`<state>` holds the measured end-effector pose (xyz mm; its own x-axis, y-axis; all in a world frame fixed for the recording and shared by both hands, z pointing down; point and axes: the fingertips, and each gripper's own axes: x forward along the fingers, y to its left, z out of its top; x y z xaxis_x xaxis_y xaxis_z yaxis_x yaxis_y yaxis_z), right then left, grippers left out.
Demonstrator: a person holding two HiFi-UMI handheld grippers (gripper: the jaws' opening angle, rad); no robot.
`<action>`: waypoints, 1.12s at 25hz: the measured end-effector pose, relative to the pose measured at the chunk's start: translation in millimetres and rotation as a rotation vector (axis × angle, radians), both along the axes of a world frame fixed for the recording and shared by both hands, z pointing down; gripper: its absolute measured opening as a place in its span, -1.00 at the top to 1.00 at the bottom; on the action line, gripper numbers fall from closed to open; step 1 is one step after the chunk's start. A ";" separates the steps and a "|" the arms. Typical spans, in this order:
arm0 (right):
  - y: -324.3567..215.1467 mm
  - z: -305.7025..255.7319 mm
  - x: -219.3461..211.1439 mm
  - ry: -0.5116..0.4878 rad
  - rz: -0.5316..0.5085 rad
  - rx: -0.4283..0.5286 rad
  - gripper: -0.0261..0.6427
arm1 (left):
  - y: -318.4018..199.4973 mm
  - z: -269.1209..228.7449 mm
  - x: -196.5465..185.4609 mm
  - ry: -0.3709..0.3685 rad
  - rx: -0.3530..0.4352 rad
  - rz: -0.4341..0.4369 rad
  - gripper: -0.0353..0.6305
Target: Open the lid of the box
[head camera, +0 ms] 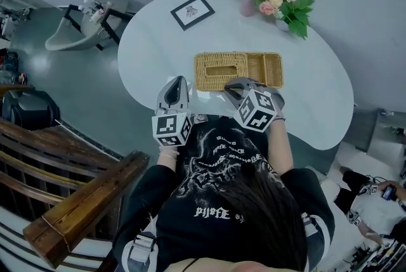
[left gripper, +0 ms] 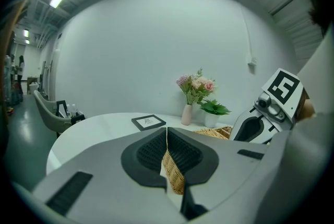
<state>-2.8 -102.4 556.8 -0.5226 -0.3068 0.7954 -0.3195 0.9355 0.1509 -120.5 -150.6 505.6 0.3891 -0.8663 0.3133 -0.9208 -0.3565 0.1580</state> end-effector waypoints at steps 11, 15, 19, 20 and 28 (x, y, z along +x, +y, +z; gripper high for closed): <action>-1.2 -2.8 0.1 0.005 -0.049 -0.057 0.82 | -9.8 1.1 8.2 -0.011 0.009 0.012 0.82; -2.6 -9.8 -0.9 0.013 -0.077 -0.066 0.82 | -11.8 2.5 8.3 -0.020 0.007 0.013 0.82; -5.6 -18.2 -0.7 0.013 -0.101 -0.078 0.82 | -15.0 6.1 8.4 -0.028 -0.004 0.011 0.82; -6.4 -19.8 -0.2 0.013 -0.105 -0.080 0.82 | -16.1 6.8 8.7 -0.029 -0.005 0.011 0.82; -17.8 -38.6 1.2 -0.013 -0.125 -0.093 0.82 | -28.0 11.1 10.1 -0.017 -0.019 0.003 0.82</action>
<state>-1.6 -120.1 518.2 -0.5626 -0.1639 0.8103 -0.2007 0.9779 0.0584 -110.3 -178.6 516.6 0.3864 -0.8588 0.3362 -0.9223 -0.3565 0.1495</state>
